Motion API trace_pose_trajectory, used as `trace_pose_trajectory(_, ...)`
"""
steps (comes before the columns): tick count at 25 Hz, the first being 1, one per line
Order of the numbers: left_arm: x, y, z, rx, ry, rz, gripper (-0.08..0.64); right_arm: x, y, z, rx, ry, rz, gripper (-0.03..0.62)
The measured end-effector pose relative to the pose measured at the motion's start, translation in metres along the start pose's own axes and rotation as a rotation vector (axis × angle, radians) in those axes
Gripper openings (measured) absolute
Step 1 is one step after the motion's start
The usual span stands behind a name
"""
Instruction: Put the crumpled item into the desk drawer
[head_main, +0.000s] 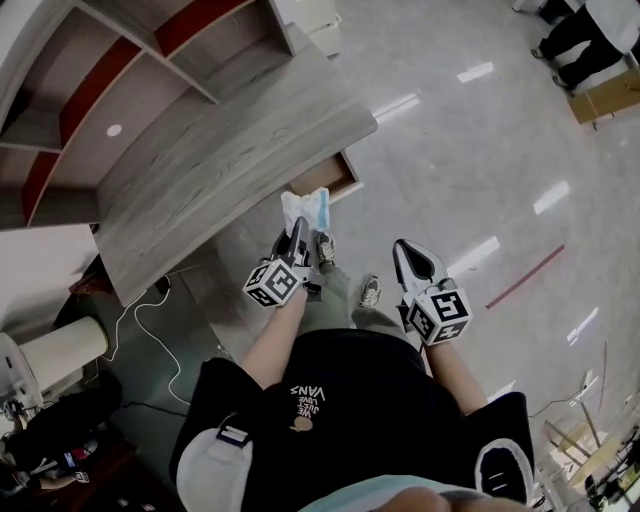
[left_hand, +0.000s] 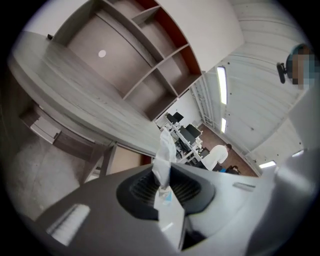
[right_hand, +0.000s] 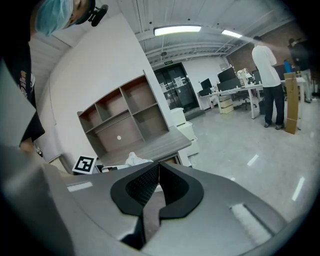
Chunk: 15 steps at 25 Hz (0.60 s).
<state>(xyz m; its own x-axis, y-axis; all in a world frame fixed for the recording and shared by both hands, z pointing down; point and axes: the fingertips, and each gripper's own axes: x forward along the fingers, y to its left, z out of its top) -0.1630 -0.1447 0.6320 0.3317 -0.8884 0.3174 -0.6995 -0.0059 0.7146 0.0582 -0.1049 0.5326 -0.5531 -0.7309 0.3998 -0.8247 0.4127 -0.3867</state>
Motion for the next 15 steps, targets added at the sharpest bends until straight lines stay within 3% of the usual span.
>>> trace_pose_trajectory(11, 0.046, 0.03, -0.026, -0.101, 0.077, 0.039, 0.103, -0.001, -0.023, -0.01, 0.06, 0.009, -0.105, 0.003)
trace_pose_trajectory(15, 0.063, 0.037, -0.037, -0.186, 0.095, 0.036, 0.103, 0.0, -0.031, -0.015, 0.083, 0.013, -0.134, 0.003)
